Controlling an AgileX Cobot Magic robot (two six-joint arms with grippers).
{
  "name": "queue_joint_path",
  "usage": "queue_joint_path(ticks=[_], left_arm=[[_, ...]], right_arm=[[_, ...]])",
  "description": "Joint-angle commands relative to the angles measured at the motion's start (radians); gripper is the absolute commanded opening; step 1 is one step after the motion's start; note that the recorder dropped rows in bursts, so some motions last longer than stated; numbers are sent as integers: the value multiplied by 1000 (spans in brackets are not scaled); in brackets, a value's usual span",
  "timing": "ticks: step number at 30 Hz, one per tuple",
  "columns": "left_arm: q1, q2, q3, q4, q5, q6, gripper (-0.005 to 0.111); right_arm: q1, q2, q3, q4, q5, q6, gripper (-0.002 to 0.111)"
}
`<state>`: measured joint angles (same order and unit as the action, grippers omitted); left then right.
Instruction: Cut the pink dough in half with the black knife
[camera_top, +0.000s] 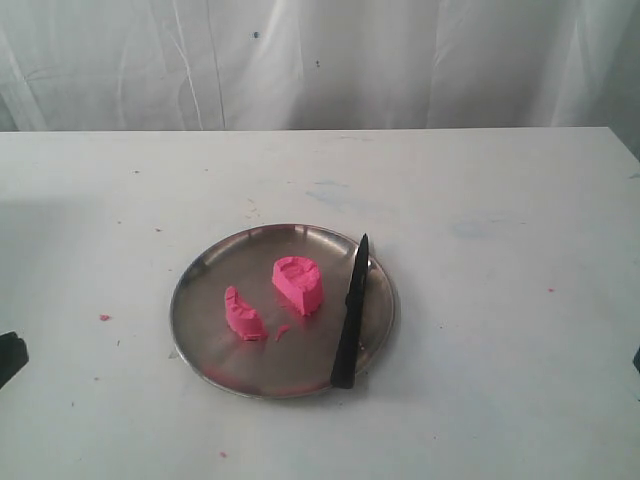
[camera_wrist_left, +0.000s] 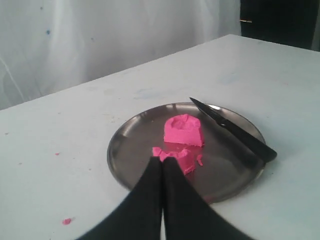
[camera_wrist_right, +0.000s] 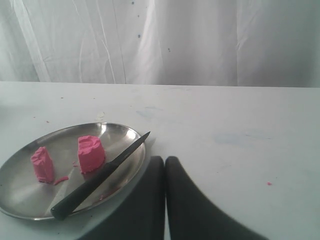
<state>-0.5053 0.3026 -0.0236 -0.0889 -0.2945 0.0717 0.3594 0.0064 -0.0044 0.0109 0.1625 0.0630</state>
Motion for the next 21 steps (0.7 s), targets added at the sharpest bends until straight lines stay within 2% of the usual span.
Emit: queue_joint_path(ticks=[1, 9, 16, 21], left_arm=[[57, -73, 24, -26, 8, -72, 0], [127, -158, 24, -75, 177, -65, 0], [246, -174, 24, -113, 191, -84, 0], [298, -174, 24, -111, 191, -72, 0]], right_arm=[[-8, -6, 4, -3, -1, 1, 0], [-8, -6, 4, -3, -1, 1, 0], [-8, -6, 4, -3, -1, 20, 0], [-8, -6, 4, -3, -1, 20, 0]])
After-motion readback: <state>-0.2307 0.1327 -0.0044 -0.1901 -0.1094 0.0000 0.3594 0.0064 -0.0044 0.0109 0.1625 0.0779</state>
